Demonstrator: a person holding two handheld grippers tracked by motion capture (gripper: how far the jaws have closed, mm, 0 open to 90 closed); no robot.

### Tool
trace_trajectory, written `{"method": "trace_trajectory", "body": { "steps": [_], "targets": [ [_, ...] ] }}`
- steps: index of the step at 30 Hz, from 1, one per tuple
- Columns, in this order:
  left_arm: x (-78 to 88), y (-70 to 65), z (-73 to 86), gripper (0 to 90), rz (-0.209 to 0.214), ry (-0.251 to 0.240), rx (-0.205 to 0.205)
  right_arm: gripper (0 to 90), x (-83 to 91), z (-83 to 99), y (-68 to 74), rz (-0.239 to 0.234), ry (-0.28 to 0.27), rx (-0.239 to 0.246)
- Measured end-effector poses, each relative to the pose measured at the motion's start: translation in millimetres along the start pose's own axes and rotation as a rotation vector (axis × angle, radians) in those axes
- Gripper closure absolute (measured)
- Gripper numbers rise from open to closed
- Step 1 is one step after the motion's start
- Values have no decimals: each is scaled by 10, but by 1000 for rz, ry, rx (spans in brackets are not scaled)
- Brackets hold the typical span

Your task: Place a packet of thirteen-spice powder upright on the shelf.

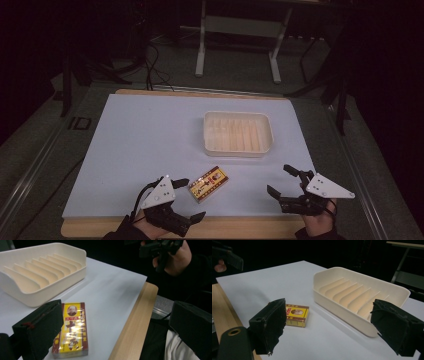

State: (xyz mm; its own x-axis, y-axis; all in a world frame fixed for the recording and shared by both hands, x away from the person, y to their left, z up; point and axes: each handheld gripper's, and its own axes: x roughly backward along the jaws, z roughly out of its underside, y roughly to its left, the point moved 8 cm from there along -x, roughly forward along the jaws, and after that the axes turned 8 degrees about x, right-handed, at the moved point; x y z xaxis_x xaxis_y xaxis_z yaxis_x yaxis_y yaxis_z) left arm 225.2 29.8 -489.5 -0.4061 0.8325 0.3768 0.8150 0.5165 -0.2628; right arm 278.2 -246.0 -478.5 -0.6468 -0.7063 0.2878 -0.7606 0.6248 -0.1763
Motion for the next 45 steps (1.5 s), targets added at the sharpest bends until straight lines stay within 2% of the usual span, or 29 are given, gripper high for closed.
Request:
{"method": "trace_trajectory", "body": {
  "steps": [10, 17, 18, 19, 20, 21, 23, 24, 26, 27, 29, 30, 37, 41, 43, 45],
  "targets": [
    [-114, 44, -96, 3, -29, 28, 2, 131, -6, 7, 5, -6, 1, -4],
    [-212, 101, -93, 3, -42, 53, 29, 132, 4, -6, 10, -6, -4, -1],
    [-220, 115, -94, 3, -55, 53, 31, 132, 4, -6, 10, -6, -4, -1],
    [-236, 123, -96, 3, -45, 56, 37, 132, 3, -4, 10, -7, -3, 0],
    [-248, 143, -105, 3, -62, 50, 39, 132, 1, -3, 12, -6, -2, 2],
    [-256, 147, -107, 3, -54, 52, 42, 132, 0, -4, 15, -8, -2, 3],
    [-272, 175, -119, 3, -71, 46, 40, 132, -1, -4, 18, -8, -2, 4],
    [-283, 179, -122, 3, -59, 50, 43, 132, -1, -4, 19, -9, -2, 4],
    [-304, 194, -125, 3, -73, 52, 36, 131, -3, -2, 18, -10, -1, 1],
    [-321, 192, -125, 3, -66, 58, 38, 132, -3, 0, 18, -10, -1, 1],
    [-342, 207, -131, 3, -84, 55, 36, 132, -4, 0, 17, -10, -2, -1],
    [-363, 208, -134, 3, -75, 58, 39, 132, -5, 0, 18, -10, -2, -1],
    [-476, 283, -136, 3, -106, 68, 43, 132, -16, 9, 34, -19, 2, -3],
    [-556, 327, -98, 3, -114, 93, 48, 132, -23, 15, 40, -23, 6, -3],
    [-608, 373, -67, 3, -138, 109, 56, 132, -24, 16, 41, -24, 6, -7],
    [-641, 400, -55, 3, -136, 122, 62, 132, -24, 17, 43, -25, 7, -6]
  ]
}}
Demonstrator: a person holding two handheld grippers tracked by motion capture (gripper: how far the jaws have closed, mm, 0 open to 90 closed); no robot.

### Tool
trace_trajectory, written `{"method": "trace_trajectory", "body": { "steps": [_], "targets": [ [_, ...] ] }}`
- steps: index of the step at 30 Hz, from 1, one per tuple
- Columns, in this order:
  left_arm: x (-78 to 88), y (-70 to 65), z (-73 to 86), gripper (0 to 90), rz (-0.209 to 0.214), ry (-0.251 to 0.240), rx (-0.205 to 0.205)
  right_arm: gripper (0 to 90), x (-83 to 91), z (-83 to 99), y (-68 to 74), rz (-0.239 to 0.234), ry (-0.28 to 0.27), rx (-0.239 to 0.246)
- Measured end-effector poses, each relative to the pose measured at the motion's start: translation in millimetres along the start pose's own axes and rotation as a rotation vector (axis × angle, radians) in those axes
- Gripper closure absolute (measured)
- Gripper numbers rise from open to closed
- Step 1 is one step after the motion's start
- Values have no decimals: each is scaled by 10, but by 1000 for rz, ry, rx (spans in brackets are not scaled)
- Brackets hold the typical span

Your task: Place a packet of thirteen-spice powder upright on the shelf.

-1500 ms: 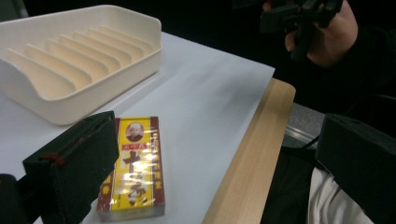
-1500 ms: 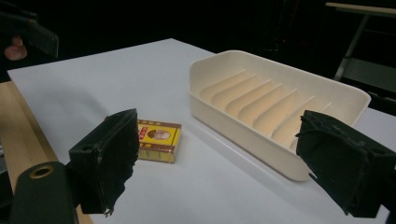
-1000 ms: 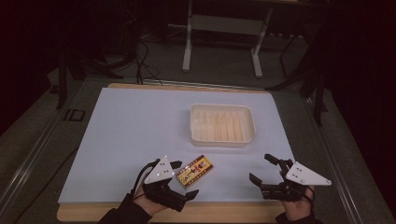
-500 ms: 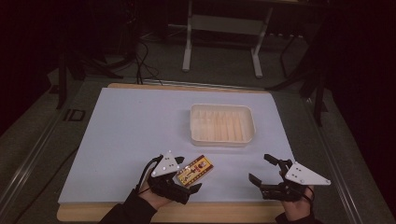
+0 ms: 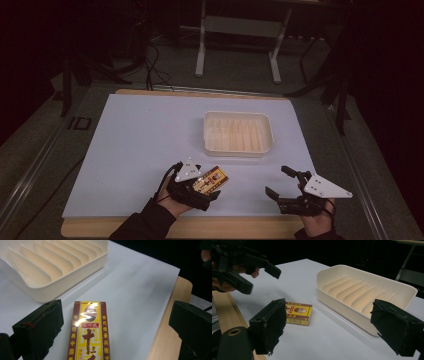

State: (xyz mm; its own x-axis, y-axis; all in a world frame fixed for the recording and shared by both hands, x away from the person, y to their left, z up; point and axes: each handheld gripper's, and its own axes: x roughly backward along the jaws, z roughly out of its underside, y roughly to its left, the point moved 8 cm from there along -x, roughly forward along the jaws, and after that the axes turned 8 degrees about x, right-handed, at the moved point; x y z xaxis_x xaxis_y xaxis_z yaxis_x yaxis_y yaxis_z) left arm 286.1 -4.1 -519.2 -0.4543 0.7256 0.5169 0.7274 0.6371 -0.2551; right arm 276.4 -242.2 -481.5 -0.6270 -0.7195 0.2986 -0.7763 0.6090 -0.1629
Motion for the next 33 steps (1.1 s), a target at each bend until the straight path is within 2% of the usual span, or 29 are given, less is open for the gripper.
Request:
{"method": "trace_trajectory", "body": {
  "steps": [7, 11, 15, 24, 26, 28, 29, 33],
  "targets": [
    [-102, 76, 21, 14, -25, 20, 10, 132, -12, 11, 3, -8, 3, -2],
    [-218, 121, 98, 15, -45, 67, -7, 132, -19, 14, 17, -15, 5, -1],
    [-291, 150, 146, 16, -42, 96, -3, 132, -19, 13, 22, -16, 5, 0],
    [-415, 229, 227, 37, -53, 130, 2, 132, -20, 12, 34, -22, 5, 1],
    [-441, 243, 257, 59, -63, 150, 2, 132, -25, 9, 49, -25, 6, 6],
    [-441, 243, 257, 59, -63, 150, 2, 132, -25, 8, 51, -26, 5, 6],
    [-480, 245, 287, 77, -74, 177, -8, 132, -24, 8, 52, -26, 6, 7],
    [-517, 252, 313, 112, -86, 201, -11, 132, -23, 11, 48, -26, 6, 5]
  ]
}}
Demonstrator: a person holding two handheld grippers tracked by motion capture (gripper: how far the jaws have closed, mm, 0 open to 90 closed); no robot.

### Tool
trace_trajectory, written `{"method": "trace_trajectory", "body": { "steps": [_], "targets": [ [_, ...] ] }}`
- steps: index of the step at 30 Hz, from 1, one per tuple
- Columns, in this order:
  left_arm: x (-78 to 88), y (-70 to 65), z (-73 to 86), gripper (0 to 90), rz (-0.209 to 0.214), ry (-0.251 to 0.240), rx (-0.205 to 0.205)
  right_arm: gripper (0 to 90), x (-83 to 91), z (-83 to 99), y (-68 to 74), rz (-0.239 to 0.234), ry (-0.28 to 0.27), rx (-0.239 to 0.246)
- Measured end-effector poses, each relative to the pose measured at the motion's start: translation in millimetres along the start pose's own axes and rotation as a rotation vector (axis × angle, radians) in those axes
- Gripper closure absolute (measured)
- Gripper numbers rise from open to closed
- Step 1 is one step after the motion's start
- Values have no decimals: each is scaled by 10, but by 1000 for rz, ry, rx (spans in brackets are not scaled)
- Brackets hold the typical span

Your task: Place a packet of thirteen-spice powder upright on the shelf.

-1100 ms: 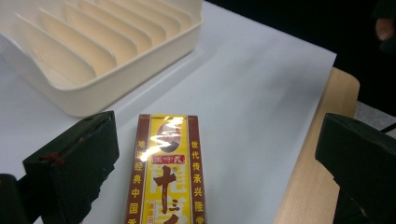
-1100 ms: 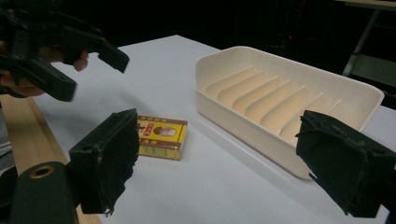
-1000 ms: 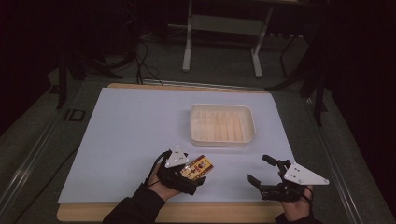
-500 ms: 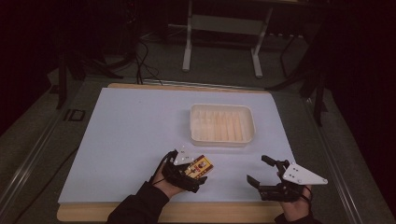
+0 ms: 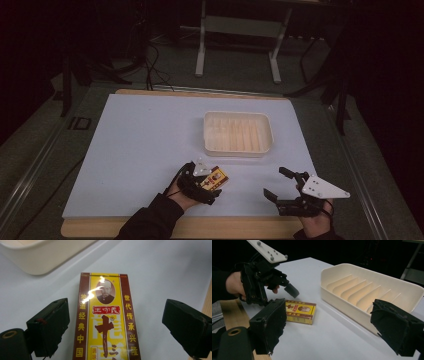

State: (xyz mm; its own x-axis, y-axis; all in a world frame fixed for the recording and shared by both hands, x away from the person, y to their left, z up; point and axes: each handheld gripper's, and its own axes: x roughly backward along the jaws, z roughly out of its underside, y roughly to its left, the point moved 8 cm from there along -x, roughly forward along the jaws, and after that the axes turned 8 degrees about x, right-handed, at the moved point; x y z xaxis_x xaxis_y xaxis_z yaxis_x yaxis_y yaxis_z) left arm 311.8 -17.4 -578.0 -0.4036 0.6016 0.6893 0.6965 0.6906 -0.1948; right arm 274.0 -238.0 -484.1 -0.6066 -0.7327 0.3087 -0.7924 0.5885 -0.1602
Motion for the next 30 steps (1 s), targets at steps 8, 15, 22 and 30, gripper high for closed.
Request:
{"method": "trace_trajectory", "body": {
  "steps": [8, 15, 22, 30],
  "targets": [
    [-77, 12, 38, 151, -13, 47, -11, 132, -4, 6, -1, -3, 1, 0],
    [-122, 41, 80, 156, -39, 76, -1, 132, -5, 8, 1, -5, 2, -2],
    [-154, 32, 100, 193, -47, 87, -30, 132, -3, 9, 0, -5, 2, -2],
    [-168, 41, 127, 216, -85, 118, -61, 132, -6, 13, 0, -5, 6, -2]
  ]
}}
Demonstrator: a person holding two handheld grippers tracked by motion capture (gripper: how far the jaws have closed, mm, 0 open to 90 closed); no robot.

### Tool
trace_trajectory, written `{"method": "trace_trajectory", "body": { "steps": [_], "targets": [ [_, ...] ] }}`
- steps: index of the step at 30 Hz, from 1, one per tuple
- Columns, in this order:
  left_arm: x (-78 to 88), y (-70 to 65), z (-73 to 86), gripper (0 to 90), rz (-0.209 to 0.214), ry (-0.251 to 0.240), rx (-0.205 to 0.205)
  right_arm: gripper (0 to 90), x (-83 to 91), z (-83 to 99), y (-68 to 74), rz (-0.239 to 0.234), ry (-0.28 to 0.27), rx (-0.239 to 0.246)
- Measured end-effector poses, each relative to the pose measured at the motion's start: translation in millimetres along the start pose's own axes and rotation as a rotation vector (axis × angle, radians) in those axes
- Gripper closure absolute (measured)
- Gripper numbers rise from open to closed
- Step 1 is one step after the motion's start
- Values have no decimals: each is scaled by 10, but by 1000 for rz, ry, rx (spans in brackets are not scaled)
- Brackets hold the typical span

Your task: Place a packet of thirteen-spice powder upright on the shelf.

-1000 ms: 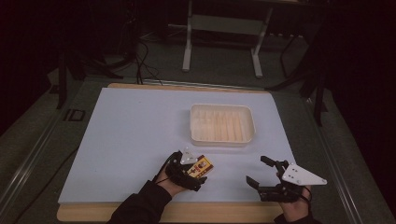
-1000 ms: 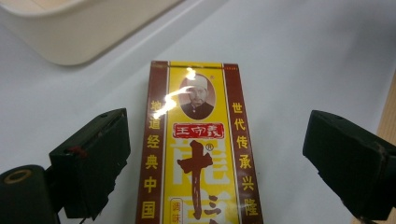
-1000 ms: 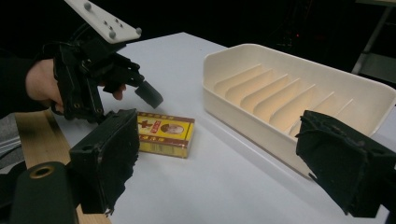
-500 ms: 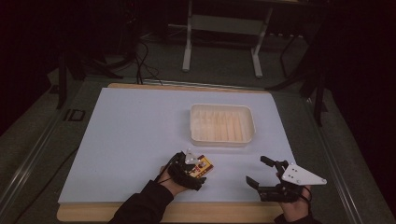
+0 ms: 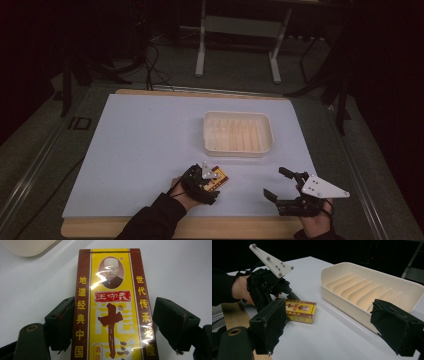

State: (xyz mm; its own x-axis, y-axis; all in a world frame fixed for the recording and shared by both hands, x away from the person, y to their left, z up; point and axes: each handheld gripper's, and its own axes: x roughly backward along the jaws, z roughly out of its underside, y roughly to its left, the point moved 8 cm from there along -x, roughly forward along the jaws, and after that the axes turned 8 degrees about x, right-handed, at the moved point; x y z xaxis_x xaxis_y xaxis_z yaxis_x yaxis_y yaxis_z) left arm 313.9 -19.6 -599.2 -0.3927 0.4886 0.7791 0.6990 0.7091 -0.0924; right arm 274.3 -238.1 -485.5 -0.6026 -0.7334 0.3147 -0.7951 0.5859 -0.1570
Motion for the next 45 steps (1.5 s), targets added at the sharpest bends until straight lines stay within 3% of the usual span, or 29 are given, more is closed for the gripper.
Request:
{"method": "trace_trajectory", "body": {
  "steps": [5, 7, 15, 28, 39, 41, 43, 45],
  "targets": [
    [4, 6, -14, 241, -15, 14, 8, 133, -3, 4, 1, 0, 3, -1],
    [15, 23, -18, 322, -5, 2, 9, 133, -7, 6, 1, -2, 4, -5],
    [61, 34, -28, 330, -6, -1, 4, 133, -3, 6, -5, -2, 2, -8],
    [328, -3, -184, 331, 37, -119, 14, 133, 2, 6, -19, 3, 1, -8],
    [507, -101, -284, 331, 62, -213, -2, 133, -13, 21, -20, 10, 14, -8],
    [522, -93, -286, 331, 56, -225, 3, 133, -14, 23, -25, 15, 15, -7],
    [524, -97, -284, 330, 87, -231, 25, 133, -15, 23, -32, 18, 15, -9],
    [531, -91, -281, 330, 91, -256, 25, 133, -15, 22, -36, 19, 14, -10]
  ]
}}
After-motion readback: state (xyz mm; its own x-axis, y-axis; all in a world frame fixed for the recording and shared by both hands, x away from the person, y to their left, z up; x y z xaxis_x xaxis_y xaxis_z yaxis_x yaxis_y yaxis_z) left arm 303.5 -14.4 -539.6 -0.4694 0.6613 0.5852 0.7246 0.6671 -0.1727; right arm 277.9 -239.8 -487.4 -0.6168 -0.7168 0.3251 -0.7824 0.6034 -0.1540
